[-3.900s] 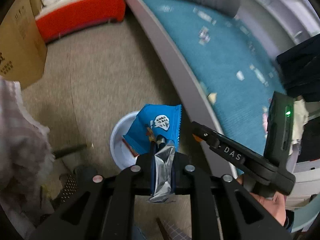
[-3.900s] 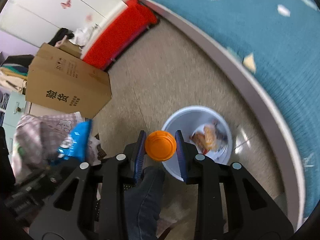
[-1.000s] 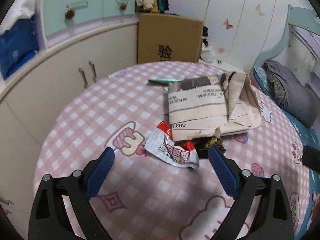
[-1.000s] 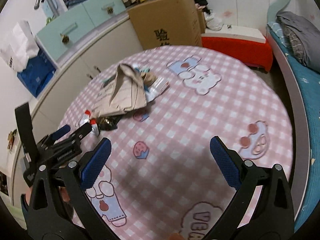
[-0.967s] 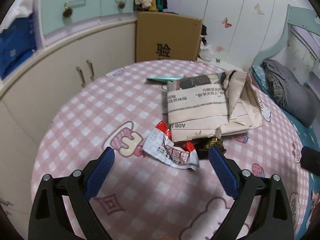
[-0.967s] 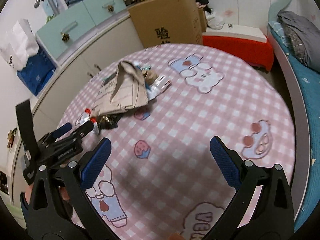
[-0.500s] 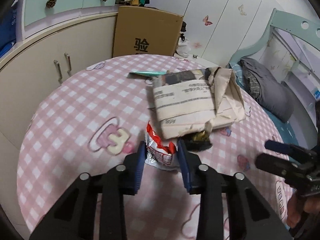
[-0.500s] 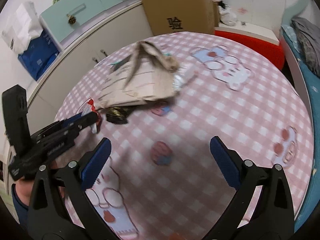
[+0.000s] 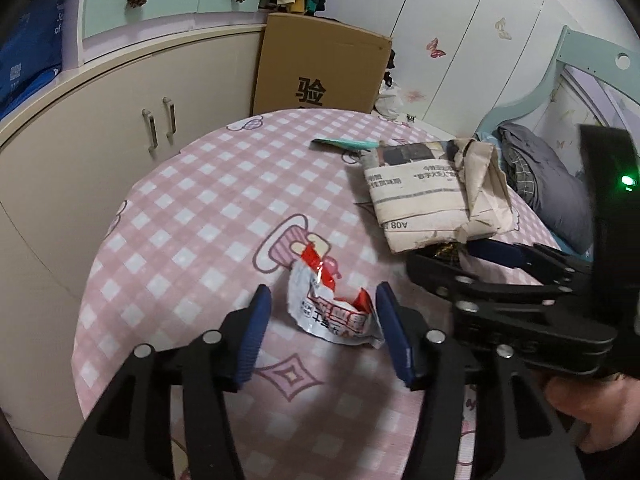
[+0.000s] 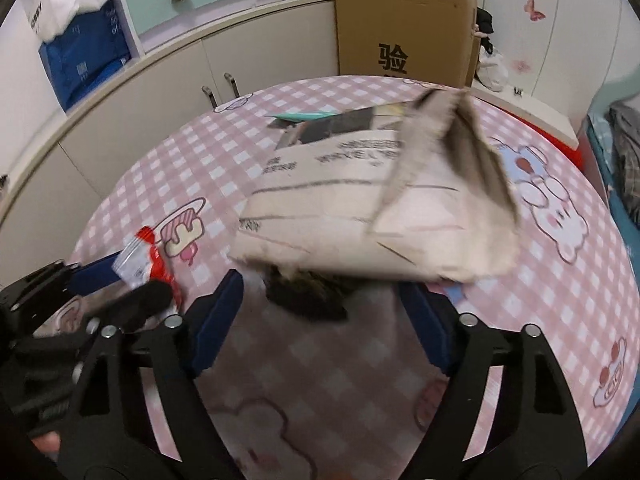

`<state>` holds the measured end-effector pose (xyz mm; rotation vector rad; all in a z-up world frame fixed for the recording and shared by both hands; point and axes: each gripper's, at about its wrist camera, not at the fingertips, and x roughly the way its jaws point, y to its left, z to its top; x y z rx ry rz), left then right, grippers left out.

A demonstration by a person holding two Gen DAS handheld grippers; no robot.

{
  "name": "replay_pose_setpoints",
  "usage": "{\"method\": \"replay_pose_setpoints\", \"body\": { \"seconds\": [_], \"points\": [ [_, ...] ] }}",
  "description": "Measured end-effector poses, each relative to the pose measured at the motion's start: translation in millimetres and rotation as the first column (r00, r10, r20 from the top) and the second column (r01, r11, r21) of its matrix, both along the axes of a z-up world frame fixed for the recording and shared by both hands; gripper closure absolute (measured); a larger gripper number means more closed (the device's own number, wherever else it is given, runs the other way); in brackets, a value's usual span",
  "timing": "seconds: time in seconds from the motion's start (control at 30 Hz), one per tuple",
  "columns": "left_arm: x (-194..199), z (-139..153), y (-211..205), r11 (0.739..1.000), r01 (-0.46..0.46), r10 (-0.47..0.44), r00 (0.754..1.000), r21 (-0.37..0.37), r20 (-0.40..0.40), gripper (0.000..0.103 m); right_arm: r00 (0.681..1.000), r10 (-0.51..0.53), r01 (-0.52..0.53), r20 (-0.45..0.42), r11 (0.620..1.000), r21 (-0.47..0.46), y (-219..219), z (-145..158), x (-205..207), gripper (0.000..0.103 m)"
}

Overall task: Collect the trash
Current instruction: 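Grasp the red-white chip bag with the left tool while the right grasps the black-gold snack bag, then carry both bags over the bin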

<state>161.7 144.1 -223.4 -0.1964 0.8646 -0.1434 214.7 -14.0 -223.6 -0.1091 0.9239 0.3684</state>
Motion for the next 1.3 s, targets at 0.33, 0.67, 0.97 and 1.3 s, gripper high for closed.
{"method": "replay_pose_setpoints", "body": {
  "seconds": [0.33,0.67,0.97,1.3],
  "points": [
    [1,-1,0,0.999,0.022,-0.022,1.0,-0.025,-0.001,0.074,1.0,-0.022,0.022,0.02,1.0,-0.003,-16,0,-7,0.065],
    [-27,3,-23,0.995,0.094,-0.094,0.996,-0.026,0.009,0.075,0.999,-0.019,0.022,-0.032,0.995,0.098,-92,2,-60,0.069],
    [-37,23,-62,0.988,0.152,-0.15,0.988,-0.038,0.045,0.075,0.995,-0.092,0.098,-0.038,0.97,0.223,-149,9,-78,0.069],
    [-45,47,-117,0.974,0.223,-0.219,0.972,-0.033,0.088,0.075,0.989,-0.15,0.135,0.019,0.935,0.328,-200,35,-95,0.069]
  ]
}}
